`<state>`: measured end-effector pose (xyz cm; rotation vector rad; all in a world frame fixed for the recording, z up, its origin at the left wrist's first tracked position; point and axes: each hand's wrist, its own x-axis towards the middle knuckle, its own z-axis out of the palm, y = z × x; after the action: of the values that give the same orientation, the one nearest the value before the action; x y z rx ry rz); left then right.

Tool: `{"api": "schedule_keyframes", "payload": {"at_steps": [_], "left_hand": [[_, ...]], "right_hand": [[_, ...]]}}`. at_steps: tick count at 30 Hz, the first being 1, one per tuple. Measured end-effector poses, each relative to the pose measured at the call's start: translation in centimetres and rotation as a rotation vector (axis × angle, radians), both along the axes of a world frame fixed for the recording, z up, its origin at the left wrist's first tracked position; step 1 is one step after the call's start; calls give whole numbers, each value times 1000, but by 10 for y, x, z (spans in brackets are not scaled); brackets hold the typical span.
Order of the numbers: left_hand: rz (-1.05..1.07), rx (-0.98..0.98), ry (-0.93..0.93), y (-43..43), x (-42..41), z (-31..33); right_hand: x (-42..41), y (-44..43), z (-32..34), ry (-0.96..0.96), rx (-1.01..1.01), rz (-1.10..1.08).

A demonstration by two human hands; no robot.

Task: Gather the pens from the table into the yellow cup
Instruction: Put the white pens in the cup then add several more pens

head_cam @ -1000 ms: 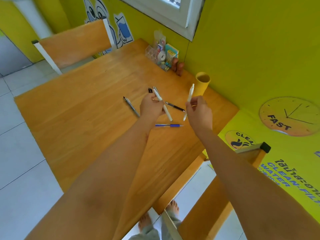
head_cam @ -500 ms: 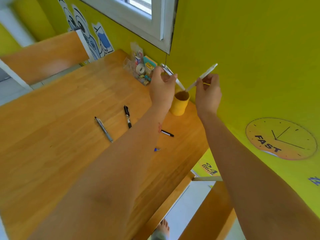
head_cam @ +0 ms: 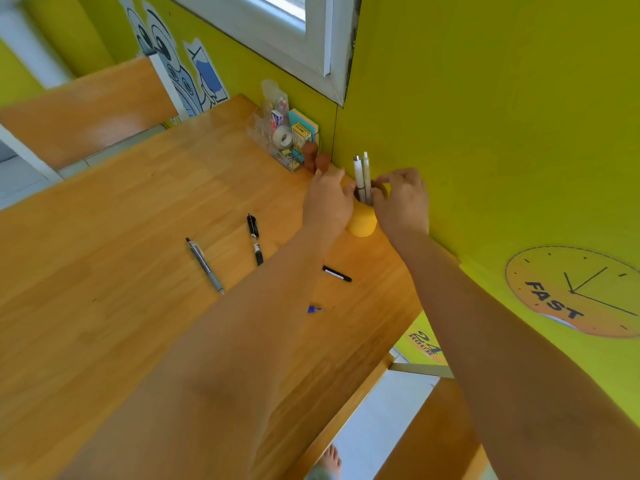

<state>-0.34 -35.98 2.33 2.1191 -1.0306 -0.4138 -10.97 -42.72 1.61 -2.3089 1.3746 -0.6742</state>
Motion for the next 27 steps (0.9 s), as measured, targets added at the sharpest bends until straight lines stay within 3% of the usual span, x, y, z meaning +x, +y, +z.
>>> {"api": "schedule_keyframes", "payload": {"at_steps": [7,13,21,27], "left_hand": [[215,56,31,72,-12,-8],[392,185,32,158,-22,-32],[568,262,5,218,6,-44],[599,323,2,223,30,-47]], "right_hand": [[-13,43,-2,-93,-145,20],[-19,103,-27,102,-8,270],[-2,167,-52,376,-27,673],[9,174,-65,452,-108,666]]}}
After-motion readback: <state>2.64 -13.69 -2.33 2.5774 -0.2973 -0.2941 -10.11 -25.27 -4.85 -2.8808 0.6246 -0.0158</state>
